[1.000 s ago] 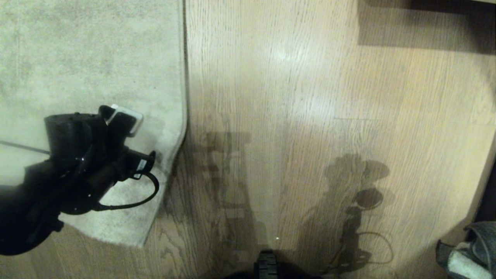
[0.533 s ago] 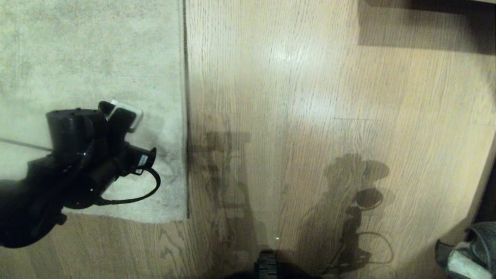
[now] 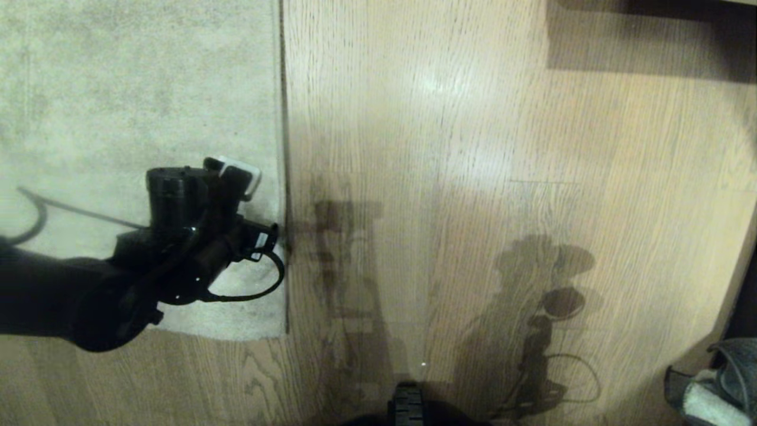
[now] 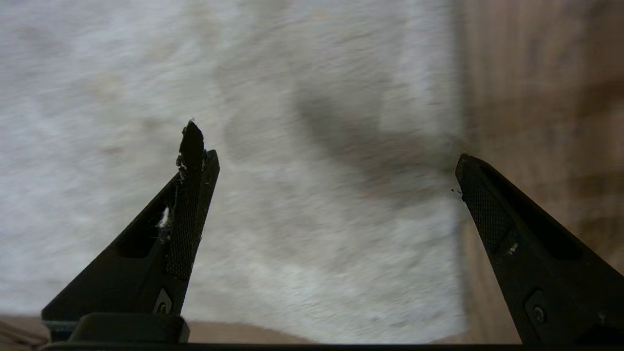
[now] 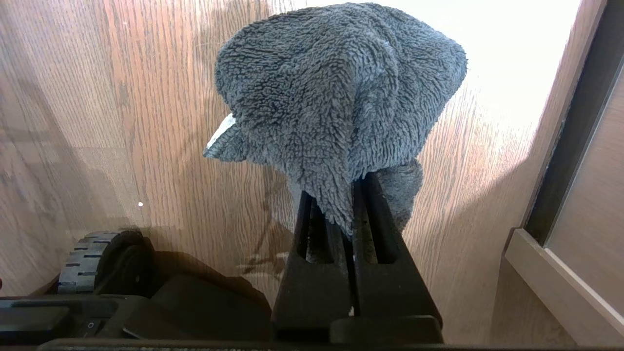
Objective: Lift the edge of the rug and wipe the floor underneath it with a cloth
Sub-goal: Lift up the carpet
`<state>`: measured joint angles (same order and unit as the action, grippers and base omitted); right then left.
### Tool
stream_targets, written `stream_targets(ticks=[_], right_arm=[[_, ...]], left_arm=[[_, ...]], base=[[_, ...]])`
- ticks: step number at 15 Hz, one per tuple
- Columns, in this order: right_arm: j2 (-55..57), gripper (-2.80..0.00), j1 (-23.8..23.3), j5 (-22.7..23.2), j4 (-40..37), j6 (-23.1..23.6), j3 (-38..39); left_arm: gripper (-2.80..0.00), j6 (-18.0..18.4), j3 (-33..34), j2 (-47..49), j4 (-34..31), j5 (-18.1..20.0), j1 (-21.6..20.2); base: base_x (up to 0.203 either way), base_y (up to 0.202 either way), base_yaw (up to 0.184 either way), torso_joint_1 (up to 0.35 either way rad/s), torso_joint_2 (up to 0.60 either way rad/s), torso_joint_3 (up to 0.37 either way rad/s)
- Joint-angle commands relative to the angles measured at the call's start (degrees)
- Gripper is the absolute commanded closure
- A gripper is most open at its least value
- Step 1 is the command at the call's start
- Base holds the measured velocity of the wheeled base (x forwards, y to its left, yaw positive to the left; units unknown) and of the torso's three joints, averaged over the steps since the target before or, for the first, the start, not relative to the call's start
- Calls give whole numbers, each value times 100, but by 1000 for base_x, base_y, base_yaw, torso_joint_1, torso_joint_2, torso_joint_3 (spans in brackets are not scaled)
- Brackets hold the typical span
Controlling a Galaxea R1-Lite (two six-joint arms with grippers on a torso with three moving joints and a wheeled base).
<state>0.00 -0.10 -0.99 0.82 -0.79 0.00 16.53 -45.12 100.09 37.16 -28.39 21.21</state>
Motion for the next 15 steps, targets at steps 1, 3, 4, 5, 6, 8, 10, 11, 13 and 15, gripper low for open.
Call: stream_targets(ticks=[1, 3, 4, 5, 6, 8, 10, 11, 13, 15], right_arm=[[9, 0, 1, 2, -3, 0, 0], [9, 0, 1, 2, -3, 0, 0], [9, 0, 1, 2, 6, 0, 0], [9, 0, 1, 2, -3, 0, 0], [9, 0, 1, -6, 6, 0, 0], [9, 0, 1, 1, 0, 0, 0], [9, 0, 1, 2, 6, 0, 0], [9, 0, 1, 2, 6, 0, 0], [6, 0, 1, 2, 6, 0, 0], [9, 0, 1, 2, -3, 0, 0]], left_arm=[[-280, 1, -269, 468, 33, -17, 121], [-280, -1, -437, 684, 36, -17, 171], [-280, -1, -494, 769, 37, -17, 188], [-280, -1, -506, 830, 37, -17, 204], [-280, 7, -500, 879, 37, -17, 216], [-280, 8, -489, 945, 37, -17, 216], [-280, 8, -471, 968, 28, -26, 199], [-280, 17, -451, 966, 20, -35, 187], [-280, 28, -398, 960, 11, -52, 162], [-280, 66, -293, 964, 11, -51, 117]], base=[[0, 0, 0, 0, 0, 0], [0, 0, 0, 0, 0, 0], [0, 0, 0, 0, 0, 0], [0, 0, 0, 0, 0, 0], [0, 0, 0, 0, 0, 0], [0, 0, 0, 0, 0, 0], [0, 0, 0, 0, 0, 0], [0, 0, 0, 0, 0, 0], [0, 0, 0, 0, 0, 0], [0, 0, 0, 0, 0, 0]])
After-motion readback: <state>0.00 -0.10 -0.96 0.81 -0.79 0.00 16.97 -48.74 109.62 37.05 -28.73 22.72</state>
